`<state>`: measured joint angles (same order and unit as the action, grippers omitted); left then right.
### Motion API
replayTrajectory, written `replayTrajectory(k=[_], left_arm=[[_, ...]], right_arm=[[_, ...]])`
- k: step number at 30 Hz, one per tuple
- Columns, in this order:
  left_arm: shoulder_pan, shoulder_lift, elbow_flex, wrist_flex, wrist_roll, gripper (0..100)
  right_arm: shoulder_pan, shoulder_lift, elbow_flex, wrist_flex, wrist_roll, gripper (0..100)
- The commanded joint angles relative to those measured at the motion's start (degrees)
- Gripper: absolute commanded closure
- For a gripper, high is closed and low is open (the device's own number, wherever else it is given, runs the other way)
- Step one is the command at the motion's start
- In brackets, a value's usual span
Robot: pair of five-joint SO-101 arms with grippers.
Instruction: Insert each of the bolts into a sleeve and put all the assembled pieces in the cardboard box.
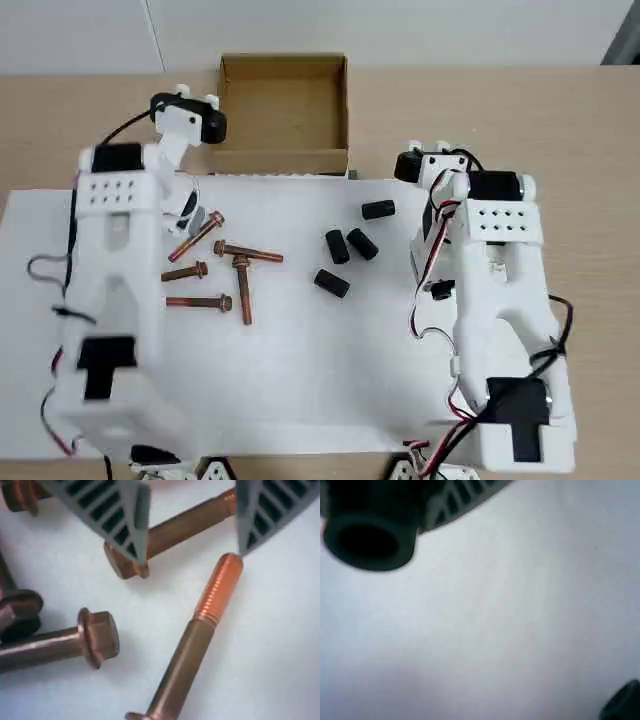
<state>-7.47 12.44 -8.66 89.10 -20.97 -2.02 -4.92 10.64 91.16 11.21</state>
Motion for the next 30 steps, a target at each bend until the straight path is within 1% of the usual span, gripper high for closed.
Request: replayTrajectory(k=[1, 5, 10, 13, 19, 30], left_arm=[[0.35, 7.12, -12.44, 6.15, -2.55, 89], [0.44, 14.51, -20.97, 10.46, -6.77, 89], [0.44, 20.22, -27.30, 11.16, -8.53, 89], [1.41, 22.51, -28.00, 10.99, -9.76, 88], [4.40, 25.58, -28.09, 10.46, -9.85, 88], [4.40, 30.07, -28.09, 4.75, -9.85, 88]], right_arm=[[0.22, -2.77, -0.18, -1.98, 0.53, 99.1], [0.22, -2.77, -0.18, -1.98, 0.26, 99.1], [0.22, -2.77, -0.18, -1.45, 0.18, 99.1], [0.22, -2.77, -0.18, -1.45, 0.18, 99.1], [0.22, -2.77, -0.18, -1.45, 0.18, 99.1], [0.22, -2.77, -0.18, -1.19, 0.35, 99.1]])
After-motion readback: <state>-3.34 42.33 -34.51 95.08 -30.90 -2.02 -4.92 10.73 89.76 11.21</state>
